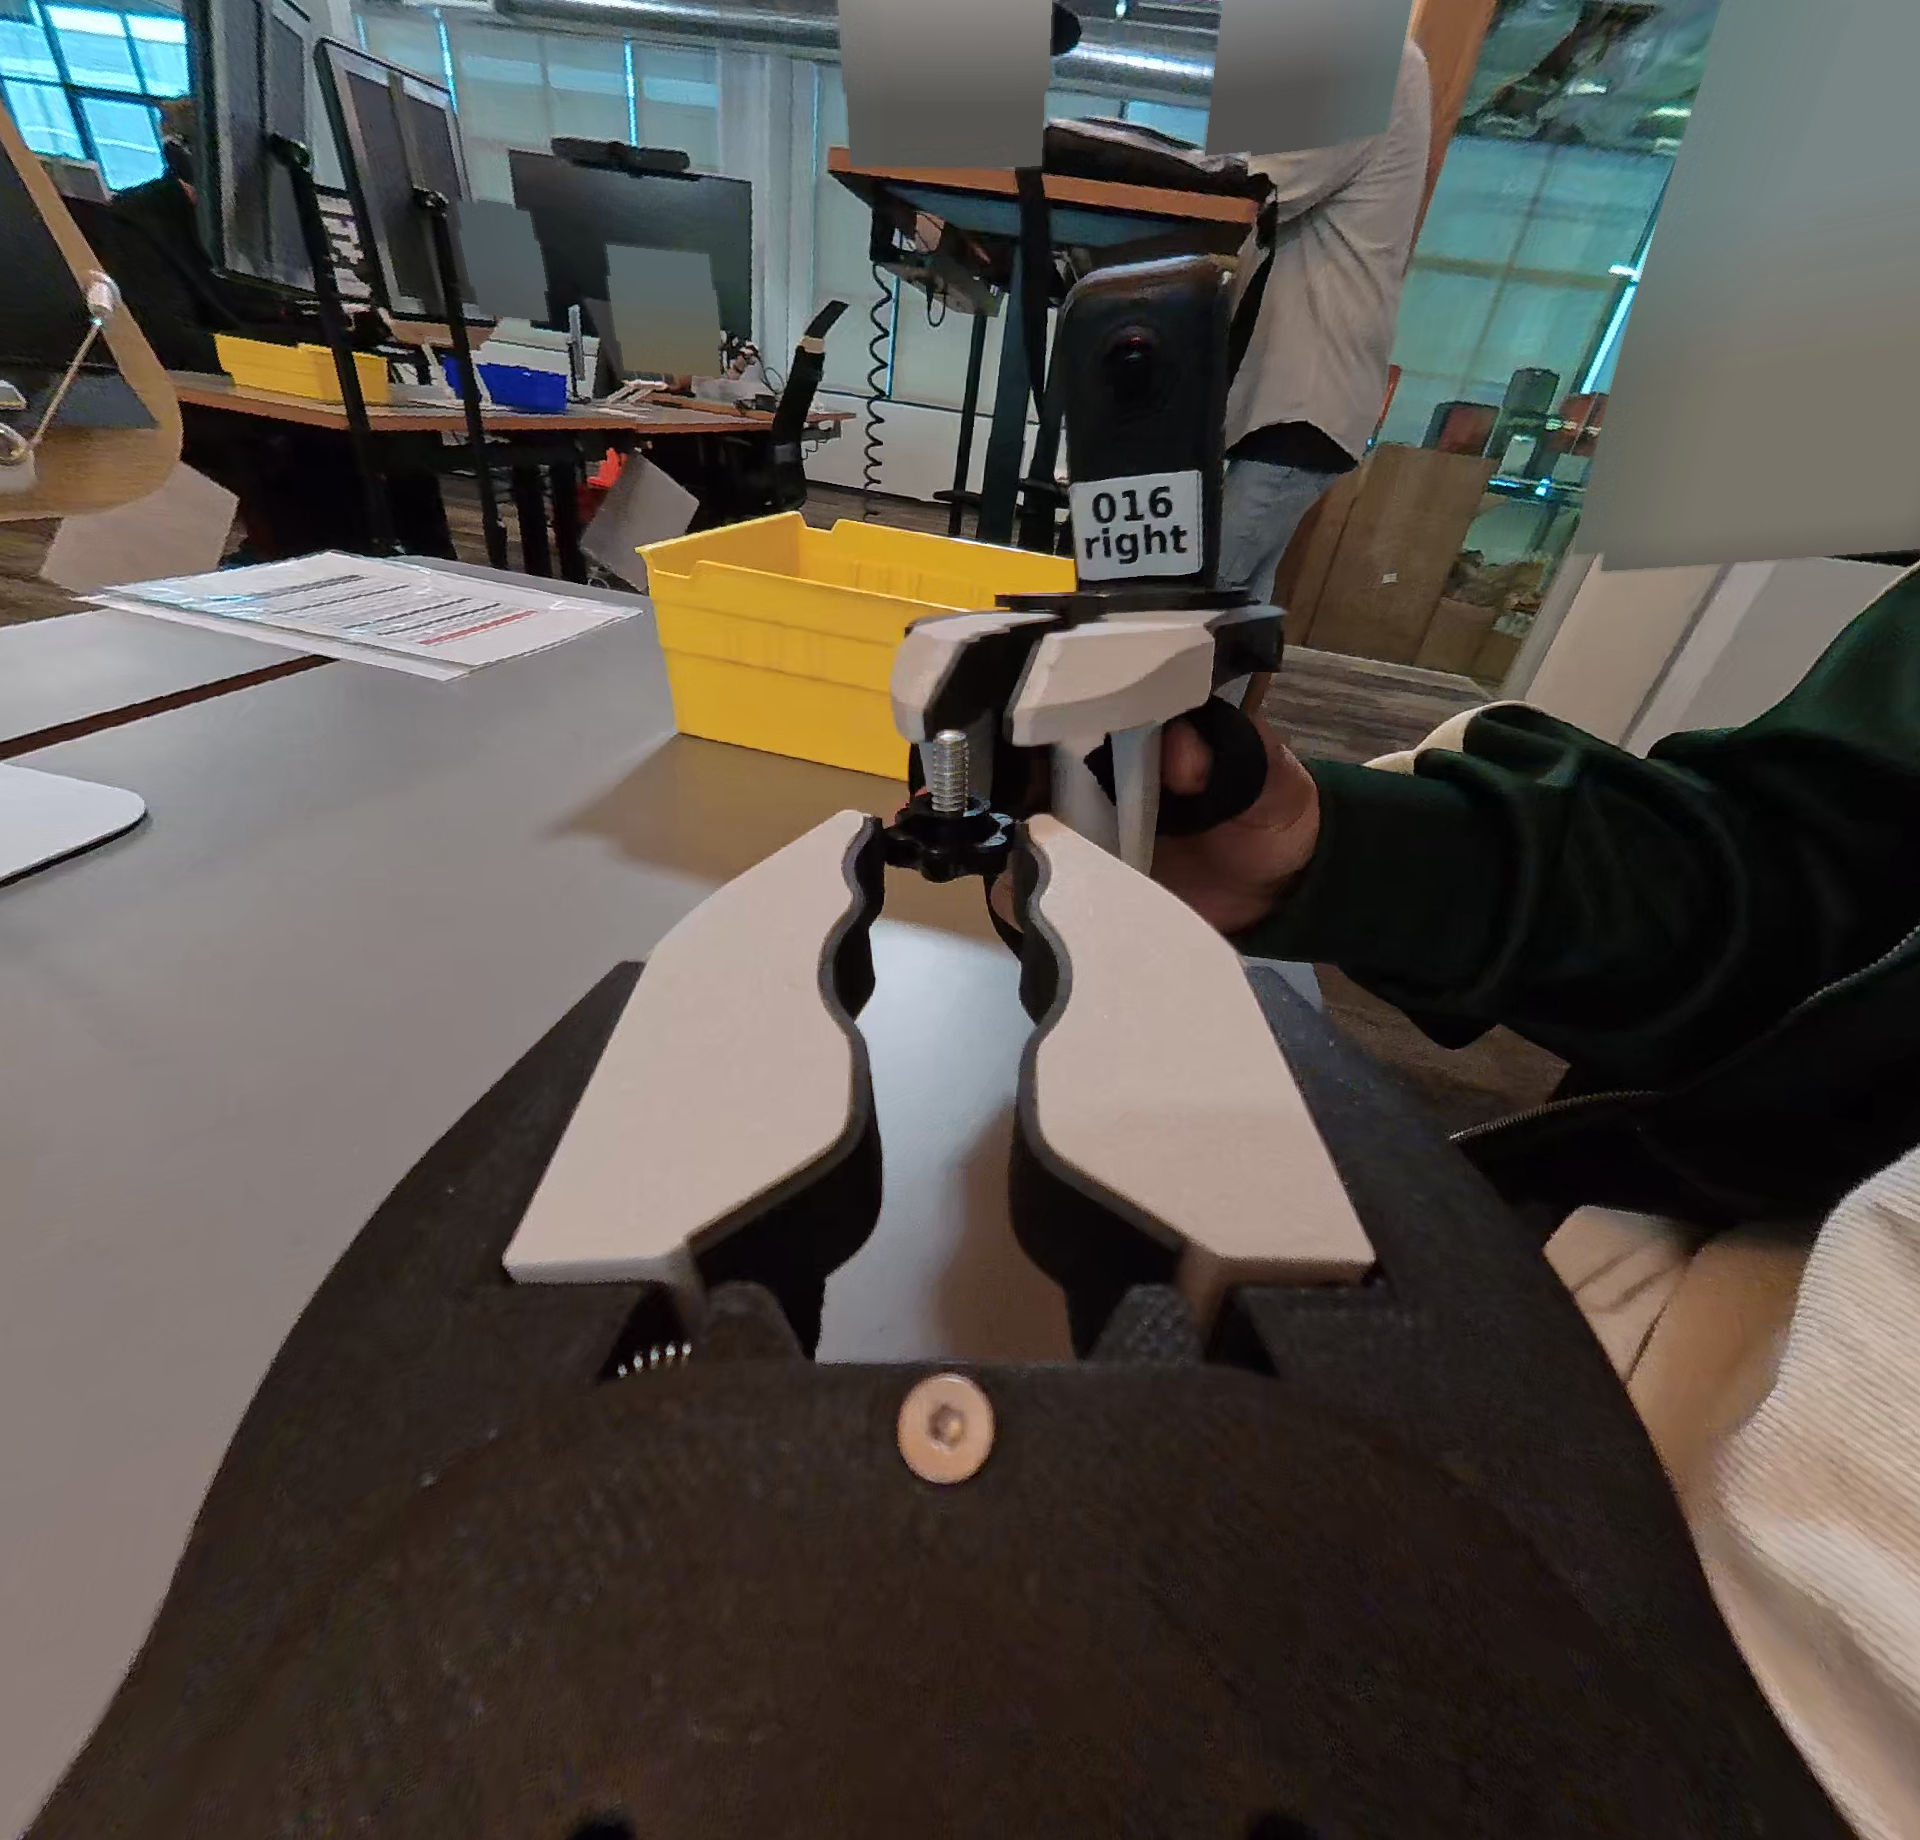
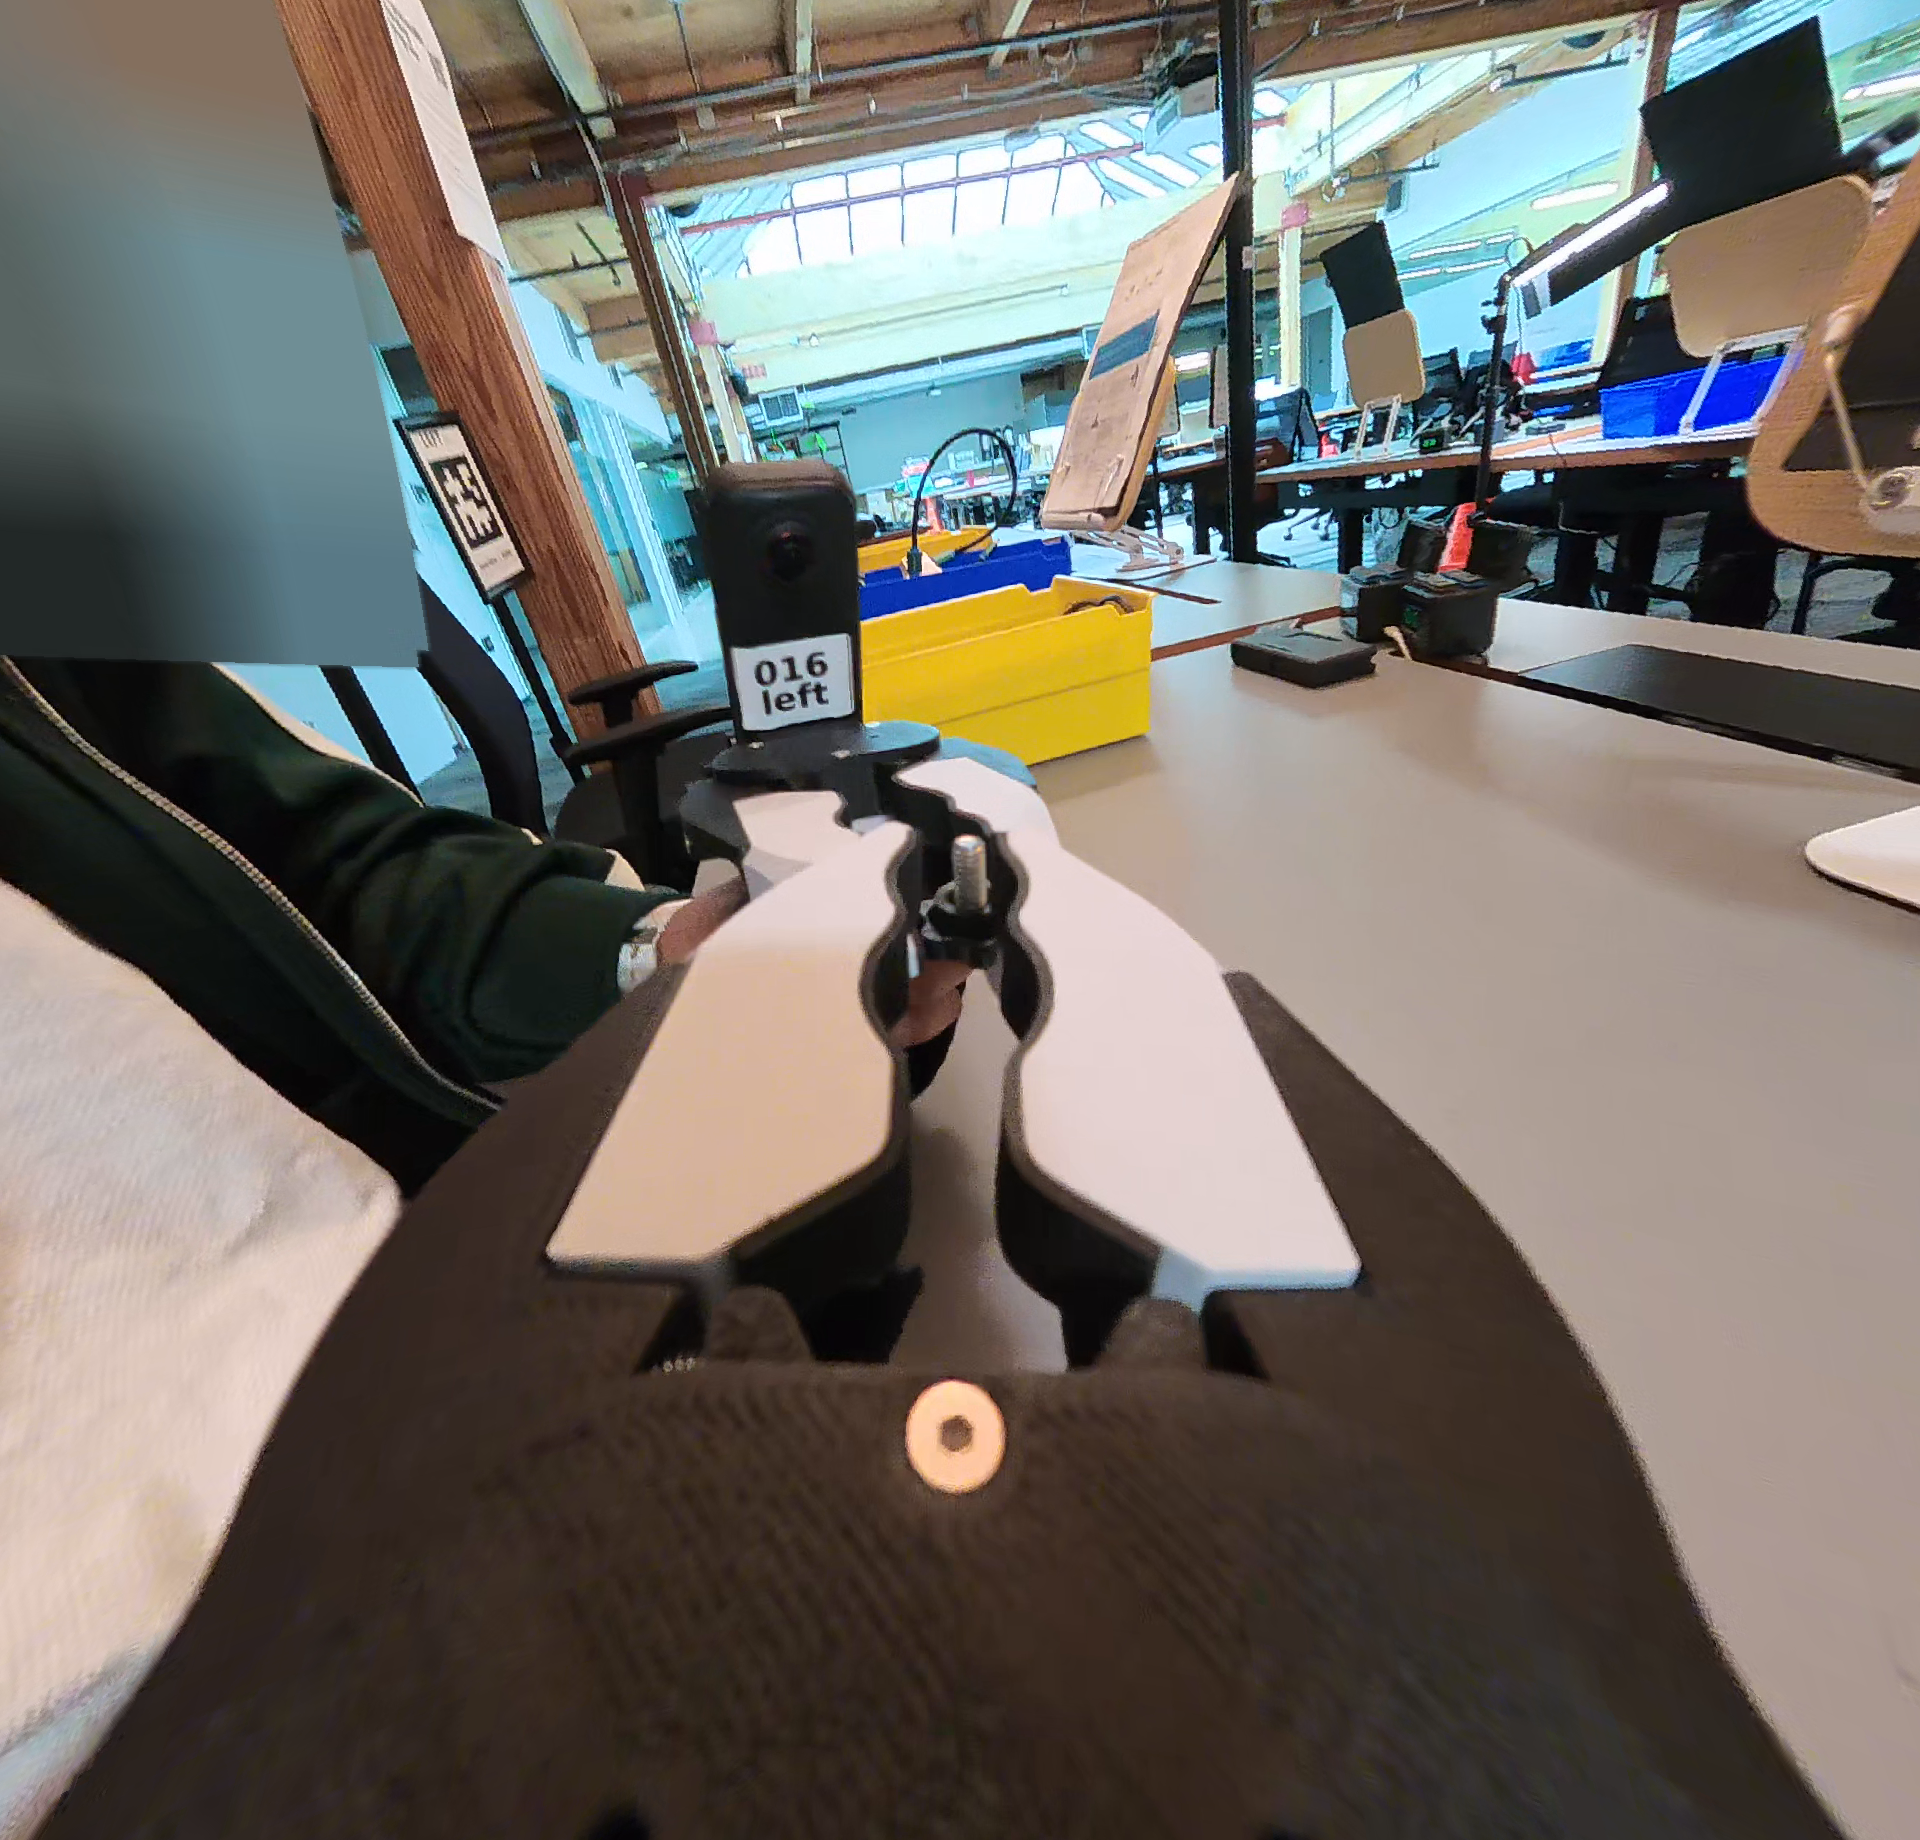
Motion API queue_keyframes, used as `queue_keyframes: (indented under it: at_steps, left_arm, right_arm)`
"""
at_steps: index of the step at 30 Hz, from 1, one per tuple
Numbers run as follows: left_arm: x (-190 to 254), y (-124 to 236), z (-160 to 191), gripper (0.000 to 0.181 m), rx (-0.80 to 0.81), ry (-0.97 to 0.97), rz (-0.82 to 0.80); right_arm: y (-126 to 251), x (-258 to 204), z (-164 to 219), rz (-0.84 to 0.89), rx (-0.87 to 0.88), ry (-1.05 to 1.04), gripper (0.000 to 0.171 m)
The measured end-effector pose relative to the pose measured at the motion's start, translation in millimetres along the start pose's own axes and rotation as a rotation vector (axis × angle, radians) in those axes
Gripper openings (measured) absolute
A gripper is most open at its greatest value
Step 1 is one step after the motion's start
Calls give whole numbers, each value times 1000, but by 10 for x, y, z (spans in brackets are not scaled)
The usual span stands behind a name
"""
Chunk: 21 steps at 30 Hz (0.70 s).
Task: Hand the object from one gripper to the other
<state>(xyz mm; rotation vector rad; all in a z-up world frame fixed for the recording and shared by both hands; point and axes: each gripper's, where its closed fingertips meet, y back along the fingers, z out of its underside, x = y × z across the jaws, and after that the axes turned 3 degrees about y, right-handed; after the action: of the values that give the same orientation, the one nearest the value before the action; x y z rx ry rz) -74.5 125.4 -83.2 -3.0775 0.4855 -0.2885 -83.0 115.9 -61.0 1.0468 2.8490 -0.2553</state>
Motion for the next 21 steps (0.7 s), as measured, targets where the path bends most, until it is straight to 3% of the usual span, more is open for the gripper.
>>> queue_keyframes:
  at_steps: [14, 21]
  left_arm:
    - [36, -5, -8, 22, 7, -1, 20]
    - [35, -12, -11, 32, 13, 18, 25]
  right_arm:
    - [-15, -55, 20, 16, -37, 45, 6]
    - [5, -30, -17, 18, -13, 22, 5]
